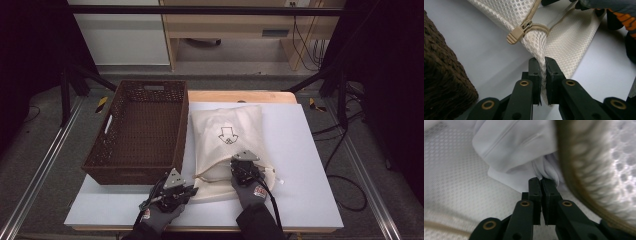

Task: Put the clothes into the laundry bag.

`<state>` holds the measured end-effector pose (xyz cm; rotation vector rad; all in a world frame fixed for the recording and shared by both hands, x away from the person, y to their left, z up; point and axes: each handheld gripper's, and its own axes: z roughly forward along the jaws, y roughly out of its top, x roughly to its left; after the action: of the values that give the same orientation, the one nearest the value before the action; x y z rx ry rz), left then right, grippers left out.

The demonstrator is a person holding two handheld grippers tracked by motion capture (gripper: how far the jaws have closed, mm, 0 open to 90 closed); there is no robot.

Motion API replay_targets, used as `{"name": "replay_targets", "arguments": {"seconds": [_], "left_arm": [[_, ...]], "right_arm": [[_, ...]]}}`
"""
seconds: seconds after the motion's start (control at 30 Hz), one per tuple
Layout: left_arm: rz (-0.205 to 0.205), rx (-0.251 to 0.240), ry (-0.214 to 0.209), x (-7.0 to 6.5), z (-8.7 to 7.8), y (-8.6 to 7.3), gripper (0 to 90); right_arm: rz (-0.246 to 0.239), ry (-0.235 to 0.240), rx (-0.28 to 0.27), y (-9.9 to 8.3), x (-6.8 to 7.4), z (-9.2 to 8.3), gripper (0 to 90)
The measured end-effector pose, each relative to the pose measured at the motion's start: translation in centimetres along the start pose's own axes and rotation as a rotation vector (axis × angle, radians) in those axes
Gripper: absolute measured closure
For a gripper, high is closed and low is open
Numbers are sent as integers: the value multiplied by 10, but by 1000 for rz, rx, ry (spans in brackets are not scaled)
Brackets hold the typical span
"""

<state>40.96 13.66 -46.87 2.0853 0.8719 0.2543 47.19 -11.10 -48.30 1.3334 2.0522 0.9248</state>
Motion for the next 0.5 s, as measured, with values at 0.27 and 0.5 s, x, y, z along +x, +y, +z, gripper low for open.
{"name": "replay_targets", "arguments": {"seconds": [0.27,0.5], "left_arm": [[7,-24,15,-2,-2,1,608],[-6,-32,16,-2,-8,2,591]], "right_arm": [[36,158,-117,-14,-18,-47,641],[82,137,-179,-22,-52,-98,613]]}}
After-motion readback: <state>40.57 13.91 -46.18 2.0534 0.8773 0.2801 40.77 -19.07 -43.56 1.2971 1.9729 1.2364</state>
